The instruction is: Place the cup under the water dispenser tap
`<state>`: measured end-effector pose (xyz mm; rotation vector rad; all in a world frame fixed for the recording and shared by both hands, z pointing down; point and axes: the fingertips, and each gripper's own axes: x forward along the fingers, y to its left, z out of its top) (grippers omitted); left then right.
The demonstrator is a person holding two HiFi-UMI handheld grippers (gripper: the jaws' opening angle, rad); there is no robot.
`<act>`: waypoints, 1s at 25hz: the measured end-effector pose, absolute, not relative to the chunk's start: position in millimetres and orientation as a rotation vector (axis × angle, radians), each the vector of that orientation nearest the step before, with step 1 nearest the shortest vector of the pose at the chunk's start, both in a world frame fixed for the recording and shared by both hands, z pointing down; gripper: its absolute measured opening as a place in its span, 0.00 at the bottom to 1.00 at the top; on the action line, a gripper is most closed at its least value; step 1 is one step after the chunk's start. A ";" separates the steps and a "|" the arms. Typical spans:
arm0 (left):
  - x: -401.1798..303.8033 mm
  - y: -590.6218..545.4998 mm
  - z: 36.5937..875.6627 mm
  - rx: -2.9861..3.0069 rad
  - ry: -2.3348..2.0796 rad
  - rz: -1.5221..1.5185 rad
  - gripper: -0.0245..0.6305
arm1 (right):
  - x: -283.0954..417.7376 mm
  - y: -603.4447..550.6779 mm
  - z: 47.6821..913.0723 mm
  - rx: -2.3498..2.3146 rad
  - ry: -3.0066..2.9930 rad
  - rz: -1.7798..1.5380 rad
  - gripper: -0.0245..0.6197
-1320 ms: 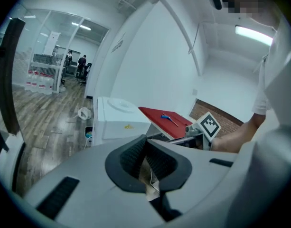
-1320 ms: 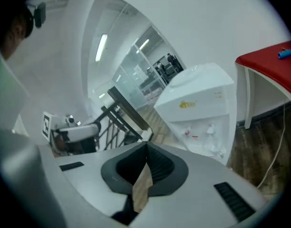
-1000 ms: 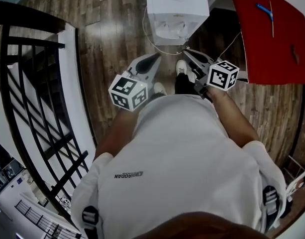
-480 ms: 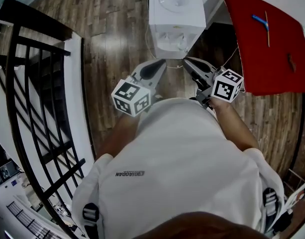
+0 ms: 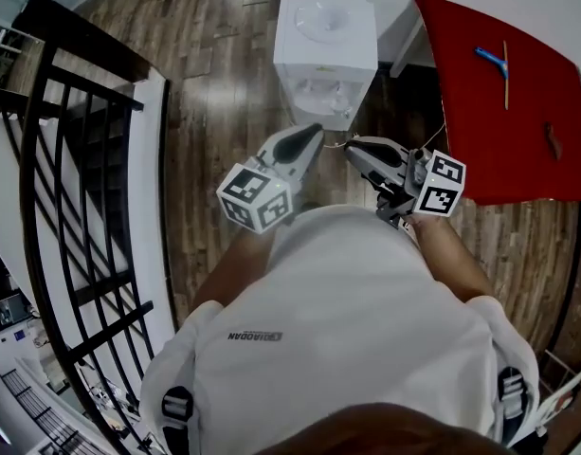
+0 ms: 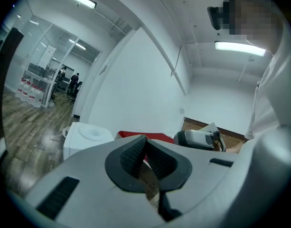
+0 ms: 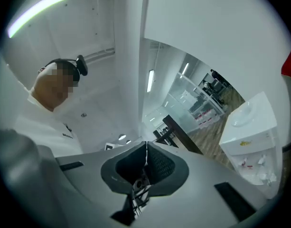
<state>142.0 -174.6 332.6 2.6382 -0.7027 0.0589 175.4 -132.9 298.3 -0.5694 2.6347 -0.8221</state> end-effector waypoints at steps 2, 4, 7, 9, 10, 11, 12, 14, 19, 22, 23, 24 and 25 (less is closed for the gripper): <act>152.8 -167.2 332.1 2.638 -0.714 0.066 0.03 | 189.4 -131.2 306.4 -0.619 2.652 -0.858 0.07; 161.4 -157.4 333.5 2.641 -0.726 0.086 0.03 | 203.2 -127.1 314.3 -0.675 2.665 -0.883 0.07; 168.3 -142.2 336.4 2.628 -0.743 0.090 0.03 | 218.2 -116.5 326.0 -0.735 2.679 -0.910 0.07; 171.8 -134.3 339.1 2.624 -0.758 0.087 0.03 | 225.0 -108.3 336.8 -0.767 2.707 -0.917 0.07; 173.0 -131.0 341.2 2.622 -0.768 0.091 0.03 | 228.1 -105.1 343.6 -0.790 2.720 -0.924 0.07; 173.2 -127.5 343.7 2.619 -0.777 0.101 0.03 | 231.0 -102.6 350.7 -0.819 2.727 -0.937 0.07; 172.4 -123.9 346.3 2.616 -0.783 0.115 0.03 | 233.4 -100.7 357.5 -0.850 2.728 -0.954 0.07; 169.3 -116.3 350.6 2.613 -0.781 0.152 0.03 | 236.0 -96.4 366.8 -0.913 2.721 -0.975 0.07; 158.3 -115.9 347.5 2.635 -0.754 0.181 0.03 | 227.1 -84.3 370.6 -1.028 2.785 -0.871 0.07; 146.5 -118.9 340.4 2.662 -0.722 0.197 0.03 | 213.0 -86.0 372.1 -1.097 2.785 -0.873 0.07; 141.4 -118.3 340.0 2.673 -0.708 0.211 0.03 | 208.3 -87.5 373.3 -1.128 2.769 -0.889 0.07; 136.0 -117.1 341.2 2.682 -0.694 0.227 0.03 | 203.6 -89.1 374.2 -1.156 2.750 -0.903 0.07; 130.4 -116.0 343.8 2.688 -0.682 0.245 0.03 | 199.1 -90.7 374.5 -1.180 2.734 -0.908 0.07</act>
